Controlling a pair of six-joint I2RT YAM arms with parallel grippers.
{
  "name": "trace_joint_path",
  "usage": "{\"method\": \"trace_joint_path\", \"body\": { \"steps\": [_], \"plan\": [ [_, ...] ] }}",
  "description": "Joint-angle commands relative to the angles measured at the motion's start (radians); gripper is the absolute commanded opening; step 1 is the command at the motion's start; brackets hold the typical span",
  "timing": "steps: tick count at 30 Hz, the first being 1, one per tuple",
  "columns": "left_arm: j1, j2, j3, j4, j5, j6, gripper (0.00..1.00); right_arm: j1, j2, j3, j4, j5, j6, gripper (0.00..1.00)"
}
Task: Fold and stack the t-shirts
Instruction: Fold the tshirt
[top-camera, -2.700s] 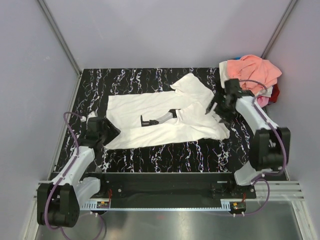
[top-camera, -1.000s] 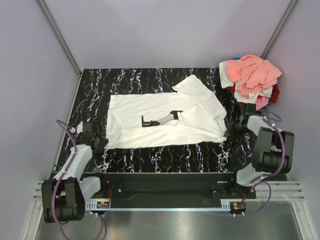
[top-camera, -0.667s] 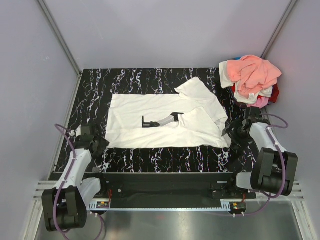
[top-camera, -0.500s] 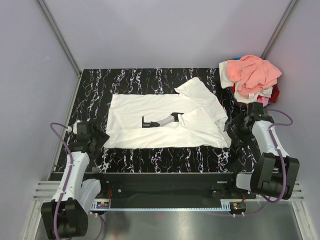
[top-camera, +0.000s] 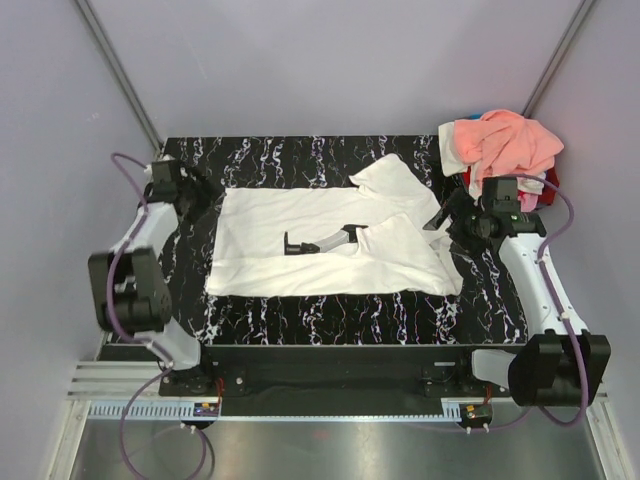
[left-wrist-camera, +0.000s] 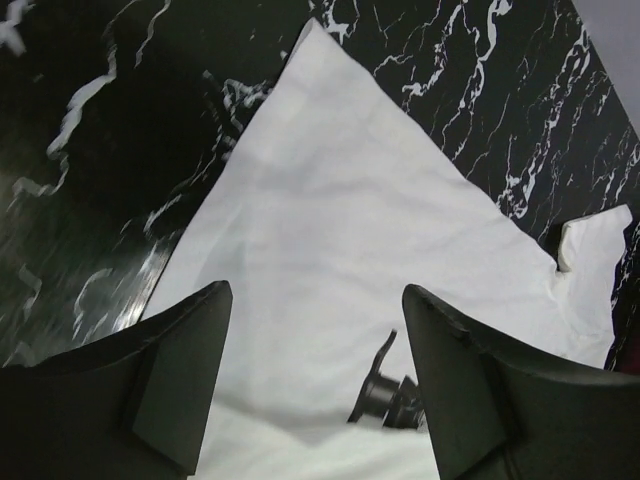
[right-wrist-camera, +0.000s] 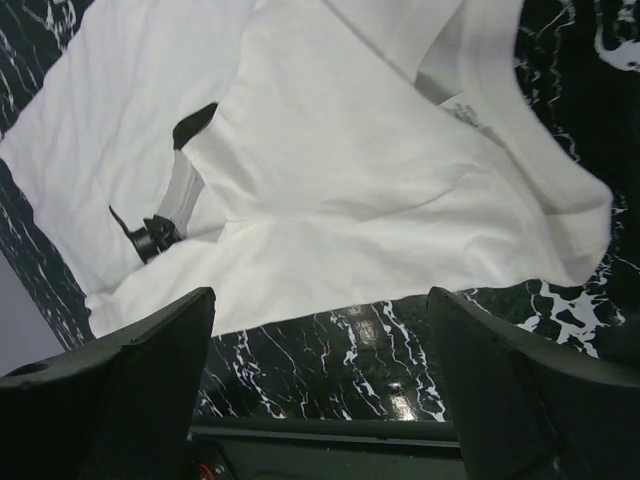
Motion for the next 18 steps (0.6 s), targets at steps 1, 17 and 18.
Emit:
{"method": "trace_joint_path", "body": {
  "steps": [1, 17, 18],
  "plan": [
    [0.017, 0.282, 0.18, 0.118, 0.167, 0.045, 0.73, 0.08, -0.053, -0.037, 0.042, -0.047, -0.005, 0.94],
    [0.004, 0.806, 0.791, -0.072, 0.061, 0.154, 0.71, 0.116, -0.128, -0.148, 0.096, -0.124, -0.054, 0.94],
    [0.001, 0.817, 0.796, -0.081, 0.061, 0.155, 0.71, 0.116, -0.134, -0.149, 0.091, -0.121, -0.055, 0.95]
  ]
}}
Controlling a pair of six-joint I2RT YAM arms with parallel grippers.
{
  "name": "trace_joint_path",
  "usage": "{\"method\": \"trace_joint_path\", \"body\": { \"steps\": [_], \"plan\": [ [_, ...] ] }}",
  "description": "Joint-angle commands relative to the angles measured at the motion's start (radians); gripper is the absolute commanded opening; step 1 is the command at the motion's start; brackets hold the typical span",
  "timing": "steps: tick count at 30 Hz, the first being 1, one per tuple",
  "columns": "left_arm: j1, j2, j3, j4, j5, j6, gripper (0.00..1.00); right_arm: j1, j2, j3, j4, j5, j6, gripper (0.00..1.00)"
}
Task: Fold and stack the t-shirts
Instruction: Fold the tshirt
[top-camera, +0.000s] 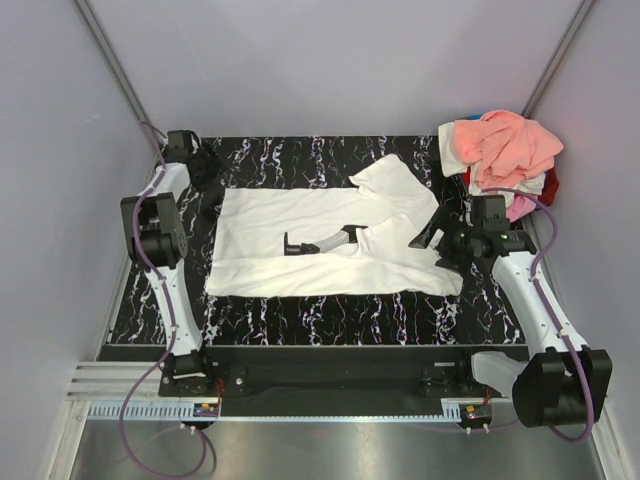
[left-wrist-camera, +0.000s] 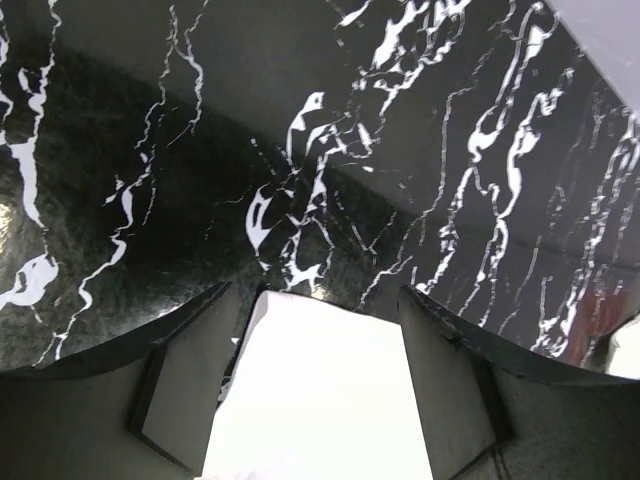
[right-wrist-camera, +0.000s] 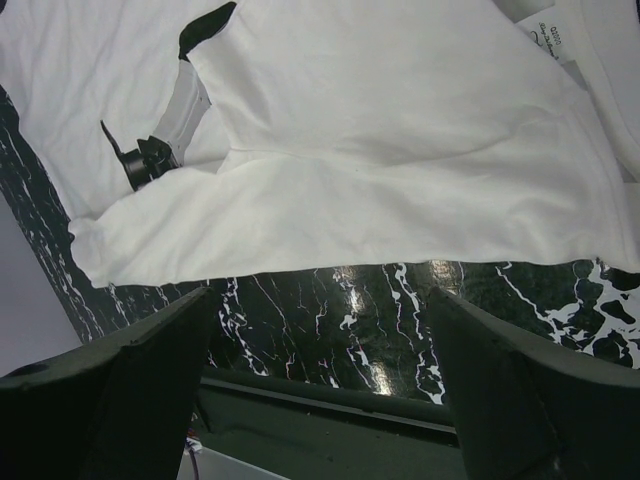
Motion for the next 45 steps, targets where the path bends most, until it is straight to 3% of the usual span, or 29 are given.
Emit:
{"method": "trace_joint_path", "body": {
  "steps": [1, 13, 16, 19, 27, 34, 39, 45],
  "plan": [
    [-0.017, 0.052, 0.046, -0.056, -0.025, 0.039, 0.71, 0.008, -0.043, 0.016, 0.01, -0.019, -0.033, 0.95],
    [-0.07, 0.06, 0.052, -0.145, -0.094, 0.054, 0.6, 0.008, -0.086, 0.027, -0.036, -0.007, -0.041, 0.95],
    [-0.074, 0.057, 0.052, -0.148, -0.1, 0.059, 0.53, 0.008, -0.086, 0.028, -0.034, -0.004, -0.039, 0.95],
    [-0.073, 0.054, 0.042, -0.133, -0.096, 0.06, 0.44, 0.008, -0.076, 0.027, -0.017, -0.007, -0.032, 0.95],
    [-0.071, 0.049, 0.031, -0.111, -0.081, 0.071, 0.01, 0.008, 0.127, 0.163, 0.001, -0.004, -0.073, 0.94],
    [-0.063, 0.026, 0.0, -0.081, -0.073, 0.065, 0.0, 0.008, 0.179, 0.229, 0.01, 0.0, -0.075, 0.94],
    [-0.06, -0.055, -0.023, -0.143, -0.099, 0.046, 0.0, 0.008, 0.259, 0.301, -0.007, 0.02, -0.082, 0.95],
    [-0.065, -0.202, -0.222, -0.095, -0.088, -0.021, 0.0, 0.008, 0.53, 0.579, -0.042, 0.072, -0.088, 0.95]
  ]
}}
